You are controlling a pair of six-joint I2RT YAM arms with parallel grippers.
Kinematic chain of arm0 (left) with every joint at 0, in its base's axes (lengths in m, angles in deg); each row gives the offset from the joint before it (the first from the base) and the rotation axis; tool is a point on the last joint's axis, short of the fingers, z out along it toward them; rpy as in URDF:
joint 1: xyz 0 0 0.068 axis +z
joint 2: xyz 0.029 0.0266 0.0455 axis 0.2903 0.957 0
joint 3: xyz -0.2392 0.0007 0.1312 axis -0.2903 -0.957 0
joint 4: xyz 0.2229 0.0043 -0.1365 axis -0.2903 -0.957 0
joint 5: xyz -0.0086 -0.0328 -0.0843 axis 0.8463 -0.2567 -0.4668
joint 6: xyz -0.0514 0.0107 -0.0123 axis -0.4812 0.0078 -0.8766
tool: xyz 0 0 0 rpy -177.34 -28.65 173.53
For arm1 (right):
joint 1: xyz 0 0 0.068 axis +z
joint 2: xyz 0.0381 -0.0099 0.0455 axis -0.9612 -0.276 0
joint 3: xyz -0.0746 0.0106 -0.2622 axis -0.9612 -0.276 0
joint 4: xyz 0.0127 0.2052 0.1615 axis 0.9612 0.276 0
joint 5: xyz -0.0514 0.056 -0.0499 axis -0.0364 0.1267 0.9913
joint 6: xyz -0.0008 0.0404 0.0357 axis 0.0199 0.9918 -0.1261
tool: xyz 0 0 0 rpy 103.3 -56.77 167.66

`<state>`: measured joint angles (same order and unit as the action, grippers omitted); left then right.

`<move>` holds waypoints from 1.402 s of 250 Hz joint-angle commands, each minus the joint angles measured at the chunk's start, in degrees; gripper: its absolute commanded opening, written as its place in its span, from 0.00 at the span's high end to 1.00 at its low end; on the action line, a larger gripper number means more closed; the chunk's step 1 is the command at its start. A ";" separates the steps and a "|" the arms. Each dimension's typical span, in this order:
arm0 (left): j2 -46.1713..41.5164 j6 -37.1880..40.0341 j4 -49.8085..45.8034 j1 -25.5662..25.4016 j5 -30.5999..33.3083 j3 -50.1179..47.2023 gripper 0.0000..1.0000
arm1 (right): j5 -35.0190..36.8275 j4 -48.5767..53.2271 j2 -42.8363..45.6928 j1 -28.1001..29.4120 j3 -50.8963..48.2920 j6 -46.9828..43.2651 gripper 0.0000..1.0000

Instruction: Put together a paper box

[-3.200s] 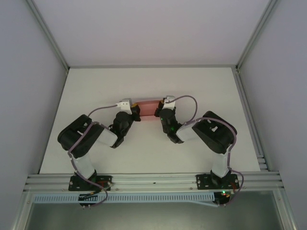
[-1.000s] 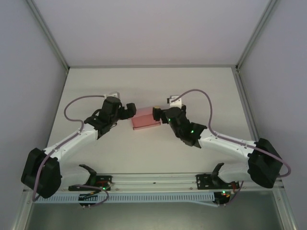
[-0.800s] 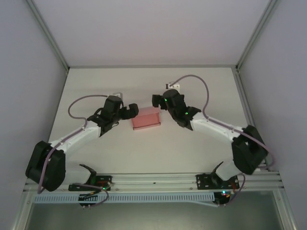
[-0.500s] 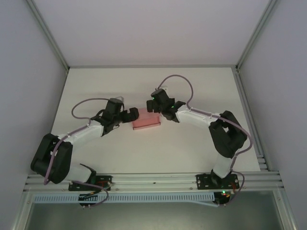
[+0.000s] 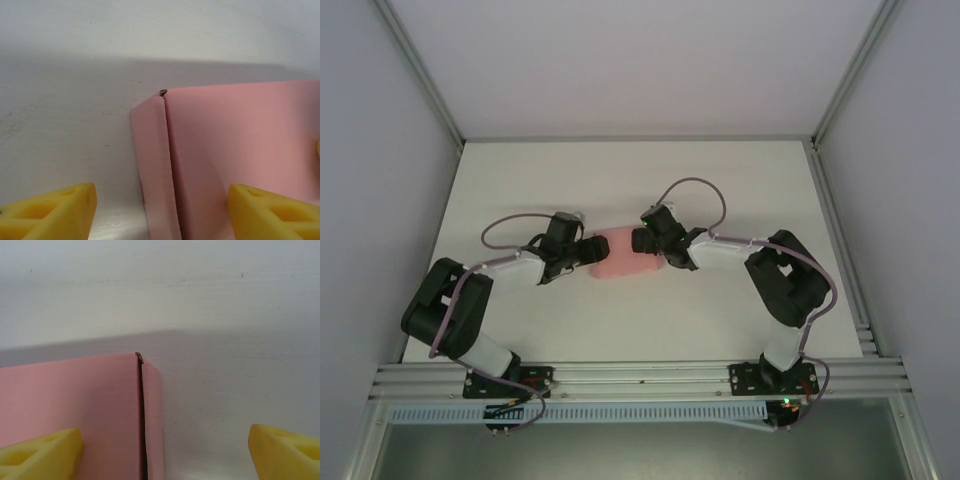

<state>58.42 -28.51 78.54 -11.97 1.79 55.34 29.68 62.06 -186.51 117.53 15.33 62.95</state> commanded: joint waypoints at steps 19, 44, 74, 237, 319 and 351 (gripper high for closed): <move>1.65 -1.21 4.09 1.01 -3.19 -1.30 0.41 | -0.42 1.01 1.35 0.29 -2.91 1.44 0.14; 1.76 -2.13 5.80 1.98 -4.78 -2.58 0.59 | 1.41 1.60 2.97 0.26 -3.50 2.26 0.14; 1.42 -3.38 11.02 3.64 -7.72 -5.56 0.66 | -0.99 -1.42 6.27 0.18 -5.60 3.53 0.11; -0.73 -13.67 40.52 11.94 -18.96 -21.12 0.97 | -28.90 -13.24 9.39 -5.14 -10.18 21.20 0.15; 4.70 -18.70 55.59 13.92 -24.20 -24.61 0.98 | -34.66 -8.40 4.28 -5.91 -7.09 19.84 0.21; 5.83 -18.99 57.11 13.99 -24.95 -24.59 0.98 | -38.75 -12.42 2.76 -5.94 -6.85 20.07 0.26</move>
<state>62.95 -46.04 129.80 1.52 -20.72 31.16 -3.83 51.76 -182.03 111.95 6.82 82.49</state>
